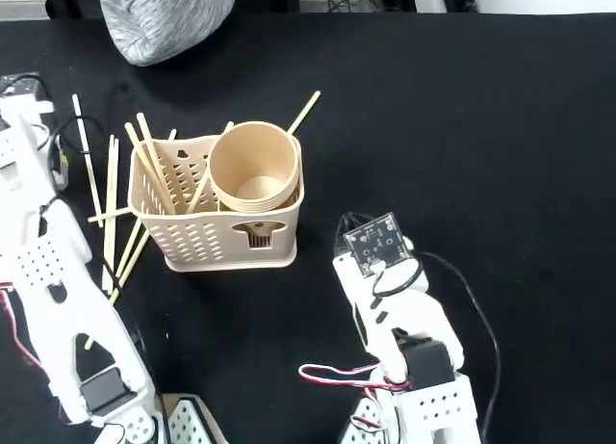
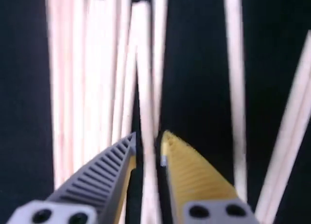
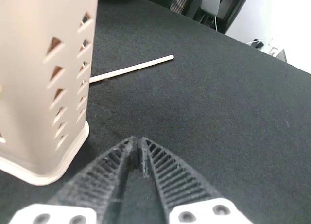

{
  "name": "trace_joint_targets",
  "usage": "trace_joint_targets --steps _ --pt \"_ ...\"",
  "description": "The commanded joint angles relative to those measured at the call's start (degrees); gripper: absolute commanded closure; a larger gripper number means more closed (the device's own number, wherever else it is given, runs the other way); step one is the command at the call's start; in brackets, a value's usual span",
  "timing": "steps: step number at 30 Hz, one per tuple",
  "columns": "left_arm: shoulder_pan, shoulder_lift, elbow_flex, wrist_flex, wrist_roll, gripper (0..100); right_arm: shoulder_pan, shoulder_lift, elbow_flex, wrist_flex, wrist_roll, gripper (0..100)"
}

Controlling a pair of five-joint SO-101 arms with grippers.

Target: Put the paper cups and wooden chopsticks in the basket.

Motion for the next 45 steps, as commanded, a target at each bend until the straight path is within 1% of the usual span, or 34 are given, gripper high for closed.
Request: trace_joint_targets --steps 1,5,8,9,14,19,21,26,28,31,34,37,40,45 --pt "-1.63 2.02 -0.13 -1.93 -0.26 88 0.7 -5.05 -0.13 -0.18 0.7 98.2" --pt "-0.75 4.13 -0.04 -1.85 -0.26 89 0.7 -5.05 -0.13 -0.18 0.7 98.2" --pt "-0.04 4.75 -0.04 -1.67 -0.35 96 0.7 -5.05 -0.13 -0.18 0.7 98.2" --pt "0.22 4.84 -0.04 -1.58 -0.26 98 0.7 -5.05 -0.13 -0.18 0.7 98.2" --pt "0.84 5.01 0.22 -1.23 0.09 97 0.7 -5.05 -0.13 -0.18 0.7 98.2" --pt "2.33 4.75 -0.31 2.81 -0.26 97 0.7 -5.05 -0.13 -0.18 0.7 98.2" --pt "2.95 4.04 -2.95 5.45 -0.26 97 0.7 -5.05 -0.13 -0.18 0.7 98.2" --pt "2.42 0.88 -5.58 5.98 2.64 97 0.7 -5.05 -0.13 -0.18 0.7 98.2" --pt "2.42 -2.55 -4.0 5.98 3.43 97 0.7 -5.05 -0.13 -0.18 0.7 98.2" --pt "2.51 -8.97 1.98 6.07 5.54 97 0.7 -5.05 -0.22 -0.18 0.7 98.2" --pt "2.42 -18.46 11.74 6.07 7.74 97 0.7 -5.05 -0.22 -0.18 0.7 98.2" --pt "2.42 -29.36 22.55 5.98 8.44 97 0.7 -5.05 -0.22 -0.18 0.7 98.2" --pt "2.51 -39.82 30.64 5.8 9.58 97 0.7 -5.05 -0.22 -0.18 0.7 98.2" --pt "2.77 -53.71 36.88 5.63 12.22 97 0.7 -5.05 -0.22 -0.18 0.7 98.2"
